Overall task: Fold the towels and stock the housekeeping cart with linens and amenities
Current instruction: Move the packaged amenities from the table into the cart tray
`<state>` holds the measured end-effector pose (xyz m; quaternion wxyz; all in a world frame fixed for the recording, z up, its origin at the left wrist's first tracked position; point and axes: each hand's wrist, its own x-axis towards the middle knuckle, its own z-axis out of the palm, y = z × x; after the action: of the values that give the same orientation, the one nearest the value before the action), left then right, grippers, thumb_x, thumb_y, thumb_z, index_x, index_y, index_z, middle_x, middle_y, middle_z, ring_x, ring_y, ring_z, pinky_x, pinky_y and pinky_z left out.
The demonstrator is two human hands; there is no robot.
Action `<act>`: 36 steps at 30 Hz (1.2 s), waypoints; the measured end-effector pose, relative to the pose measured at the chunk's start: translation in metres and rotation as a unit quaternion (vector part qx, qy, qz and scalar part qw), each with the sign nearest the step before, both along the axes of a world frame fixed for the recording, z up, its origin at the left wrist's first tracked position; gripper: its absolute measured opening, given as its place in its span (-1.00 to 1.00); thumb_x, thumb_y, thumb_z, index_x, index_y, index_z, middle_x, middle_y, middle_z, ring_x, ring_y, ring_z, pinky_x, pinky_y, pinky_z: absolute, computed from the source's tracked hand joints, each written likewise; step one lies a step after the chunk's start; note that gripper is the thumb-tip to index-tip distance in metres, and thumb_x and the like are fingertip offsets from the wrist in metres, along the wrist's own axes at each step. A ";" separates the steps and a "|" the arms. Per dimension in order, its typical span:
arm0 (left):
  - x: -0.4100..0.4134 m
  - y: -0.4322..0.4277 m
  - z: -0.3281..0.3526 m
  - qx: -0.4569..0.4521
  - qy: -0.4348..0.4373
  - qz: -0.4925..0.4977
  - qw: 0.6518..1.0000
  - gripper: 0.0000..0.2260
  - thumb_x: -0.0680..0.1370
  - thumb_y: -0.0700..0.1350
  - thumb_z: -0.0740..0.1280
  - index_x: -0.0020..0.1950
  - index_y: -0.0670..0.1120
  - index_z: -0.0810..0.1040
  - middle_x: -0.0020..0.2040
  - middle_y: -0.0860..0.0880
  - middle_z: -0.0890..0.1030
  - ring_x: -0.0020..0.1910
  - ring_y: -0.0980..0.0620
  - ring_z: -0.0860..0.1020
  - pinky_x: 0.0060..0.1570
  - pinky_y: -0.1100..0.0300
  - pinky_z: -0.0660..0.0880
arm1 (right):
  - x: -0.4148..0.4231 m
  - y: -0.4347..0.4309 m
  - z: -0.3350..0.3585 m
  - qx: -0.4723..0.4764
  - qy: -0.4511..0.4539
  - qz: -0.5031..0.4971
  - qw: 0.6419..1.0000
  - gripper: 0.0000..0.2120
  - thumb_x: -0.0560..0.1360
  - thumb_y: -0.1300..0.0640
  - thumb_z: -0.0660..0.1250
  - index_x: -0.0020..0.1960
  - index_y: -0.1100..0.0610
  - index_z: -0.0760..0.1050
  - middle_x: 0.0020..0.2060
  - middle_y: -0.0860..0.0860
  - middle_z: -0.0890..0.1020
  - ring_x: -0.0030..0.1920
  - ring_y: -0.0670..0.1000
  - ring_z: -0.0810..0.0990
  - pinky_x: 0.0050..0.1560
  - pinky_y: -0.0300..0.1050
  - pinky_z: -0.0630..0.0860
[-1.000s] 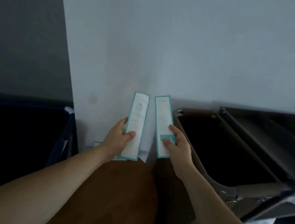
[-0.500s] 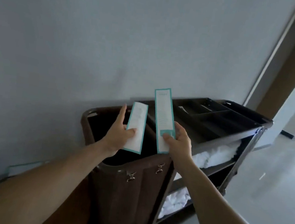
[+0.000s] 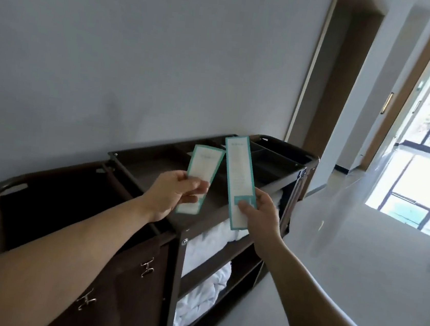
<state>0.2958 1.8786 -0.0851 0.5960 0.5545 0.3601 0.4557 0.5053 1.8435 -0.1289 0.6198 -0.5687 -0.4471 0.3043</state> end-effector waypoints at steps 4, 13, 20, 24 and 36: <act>0.021 0.055 0.001 0.026 0.007 0.046 0.999 -0.78 0.61 -0.11 0.32 0.00 -0.28 0.59 -0.39 -0.08 0.58 -0.43 0.03 0.51 -0.34 0.16 0.39 | 0.018 0.041 0.002 -0.001 -0.020 -0.024 1.000 -0.67 0.51 0.25 0.41 0.18 -0.05 0.48 0.00 -0.11 0.61 -0.02 -0.05 0.64 -0.10 -0.17 0.60; 0.051 0.176 -0.005 -0.046 -0.029 0.038 0.998 -0.75 0.60 -0.05 0.34 0.16 -0.21 0.55 0.01 -0.13 0.67 -0.07 -0.08 0.64 -0.19 0.08 0.57 | 0.050 0.138 0.009 -0.012 -0.026 -0.035 0.999 -0.71 0.50 0.22 0.43 0.14 -0.07 0.51 -0.03 -0.12 0.65 -0.09 -0.11 0.65 -0.22 -0.28 0.57; 0.085 0.229 -0.017 0.001 0.070 0.146 0.987 -0.80 0.61 -0.20 0.31 0.13 -0.32 0.57 0.11 -0.23 0.63 0.10 -0.16 0.60 0.18 -0.03 0.54 | 0.105 0.196 0.007 -0.092 -0.064 -0.064 0.992 -0.88 0.49 0.12 0.45 0.01 0.04 0.58 -0.11 -0.04 0.66 -0.20 -0.09 0.66 -0.43 -0.32 0.49; 0.105 0.253 -0.025 -0.020 0.075 0.188 0.979 -0.87 0.60 -0.24 0.31 0.07 -0.27 0.59 0.07 -0.18 0.63 0.05 -0.11 0.60 0.13 0.04 0.52 | 0.148 0.232 0.008 -0.183 -0.136 -0.006 0.974 -0.90 0.44 0.14 0.50 -0.09 0.09 0.61 -0.13 0.03 0.65 -0.15 -0.01 0.64 -0.33 -0.20 0.53; 0.136 0.265 -0.037 -0.052 0.121 0.365 0.922 -0.87 0.59 -0.20 0.34 0.06 -0.24 0.61 0.09 -0.18 0.63 0.09 -0.12 0.60 0.19 -0.01 0.53 | 0.149 0.303 -0.010 -0.257 -0.294 0.231 0.891 -0.71 0.47 0.12 0.49 0.05 0.30 0.56 -0.11 0.14 0.65 -0.08 0.12 0.66 -0.08 0.00 0.63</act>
<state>0.4318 2.1437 -0.1217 0.3685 0.4039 0.6298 0.5517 0.6539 2.1462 -0.1387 0.2050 -0.6523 -0.6335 0.3622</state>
